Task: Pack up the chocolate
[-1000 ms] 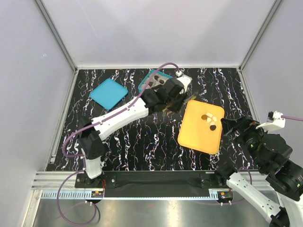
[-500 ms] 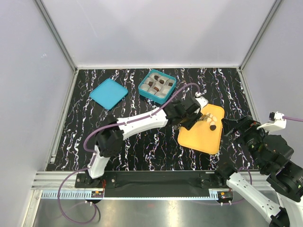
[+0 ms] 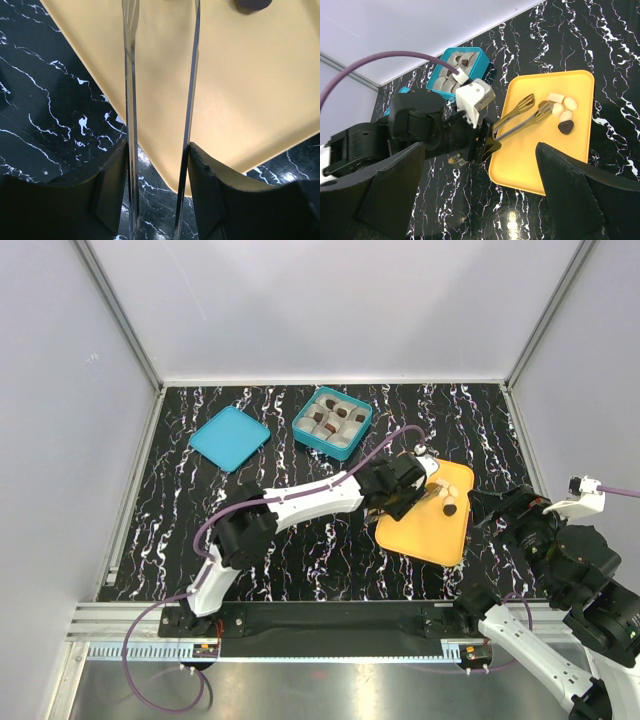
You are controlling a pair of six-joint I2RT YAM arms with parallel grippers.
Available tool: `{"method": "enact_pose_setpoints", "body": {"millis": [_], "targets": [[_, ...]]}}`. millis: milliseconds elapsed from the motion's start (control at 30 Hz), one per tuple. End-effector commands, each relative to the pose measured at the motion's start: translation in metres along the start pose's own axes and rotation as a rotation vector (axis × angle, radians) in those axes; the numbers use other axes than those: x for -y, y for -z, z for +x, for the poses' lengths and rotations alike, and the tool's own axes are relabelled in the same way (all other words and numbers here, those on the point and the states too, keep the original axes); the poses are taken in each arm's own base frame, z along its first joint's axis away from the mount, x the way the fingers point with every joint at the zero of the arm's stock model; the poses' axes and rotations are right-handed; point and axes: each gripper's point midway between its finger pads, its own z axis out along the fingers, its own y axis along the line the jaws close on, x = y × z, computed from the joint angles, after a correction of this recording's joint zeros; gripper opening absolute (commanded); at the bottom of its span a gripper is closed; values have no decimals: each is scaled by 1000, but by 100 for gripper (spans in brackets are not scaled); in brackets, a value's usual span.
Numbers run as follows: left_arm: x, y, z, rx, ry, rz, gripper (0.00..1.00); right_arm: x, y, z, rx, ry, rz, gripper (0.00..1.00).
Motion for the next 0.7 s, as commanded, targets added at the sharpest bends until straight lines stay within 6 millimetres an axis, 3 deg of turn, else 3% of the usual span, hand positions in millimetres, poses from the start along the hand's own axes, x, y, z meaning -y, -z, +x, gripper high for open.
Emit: {"method": "enact_pose_setpoints", "body": {"millis": [0,667], "targets": [[-2,1,-22,66,-5,-18,52,0,4,-12,35,-10,5,100],[-4,-5,-19,45,-12,-41,49,2,4,-11,36,-14,11,100]]}}
